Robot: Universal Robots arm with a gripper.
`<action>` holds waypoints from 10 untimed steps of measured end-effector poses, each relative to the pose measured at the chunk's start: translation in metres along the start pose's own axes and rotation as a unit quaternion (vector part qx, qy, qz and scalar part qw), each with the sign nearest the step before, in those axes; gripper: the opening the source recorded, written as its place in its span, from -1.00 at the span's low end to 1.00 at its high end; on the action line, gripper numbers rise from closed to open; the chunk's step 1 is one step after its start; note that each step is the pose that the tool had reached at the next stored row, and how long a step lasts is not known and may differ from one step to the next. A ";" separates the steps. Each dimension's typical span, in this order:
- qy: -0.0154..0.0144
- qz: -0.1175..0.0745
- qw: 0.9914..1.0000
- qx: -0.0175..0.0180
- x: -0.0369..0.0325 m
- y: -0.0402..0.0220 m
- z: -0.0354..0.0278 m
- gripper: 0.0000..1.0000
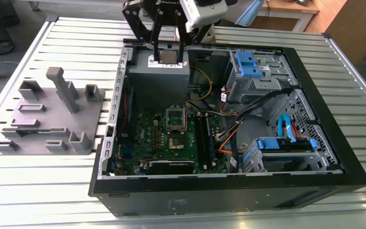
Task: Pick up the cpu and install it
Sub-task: 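Pick up the cpu and move it towards the insertion slot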
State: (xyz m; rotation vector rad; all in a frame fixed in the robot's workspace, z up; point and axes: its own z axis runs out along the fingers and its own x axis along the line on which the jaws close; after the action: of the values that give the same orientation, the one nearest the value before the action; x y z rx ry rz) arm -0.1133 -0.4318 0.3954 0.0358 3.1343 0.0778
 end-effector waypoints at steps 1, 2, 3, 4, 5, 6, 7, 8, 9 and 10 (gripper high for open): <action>0.000 0.000 1.000 0.000 0.0000 -0.0012 -0.0001 -0.06; 0.000 0.000 1.000 0.000 -0.0001 -0.0022 -0.0001 -0.06; 0.000 0.000 1.000 0.000 -0.0001 -0.0033 -0.0002 -0.06; 0.000 0.000 1.000 0.000 -0.0001 -0.0043 -0.0002 -0.06; 0.000 0.000 1.000 0.000 -0.0001 -0.0053 -0.0002 -0.06; 0.000 0.000 1.000 0.000 -0.0002 -0.0064 -0.0003 -0.06; 0.000 0.000 1.000 0.000 -0.0002 -0.0076 -0.0003 -0.06; 0.000 0.000 1.000 0.000 -0.0002 -0.0086 -0.0003 -0.06; 0.000 0.000 1.000 0.000 -0.0002 -0.0097 -0.0004 -0.06; 0.000 0.000 1.000 0.000 -0.0003 -0.0109 -0.0004 -0.06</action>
State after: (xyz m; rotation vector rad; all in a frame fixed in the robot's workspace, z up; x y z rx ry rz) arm -0.1133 -0.4427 0.3953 0.0357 3.1343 0.0778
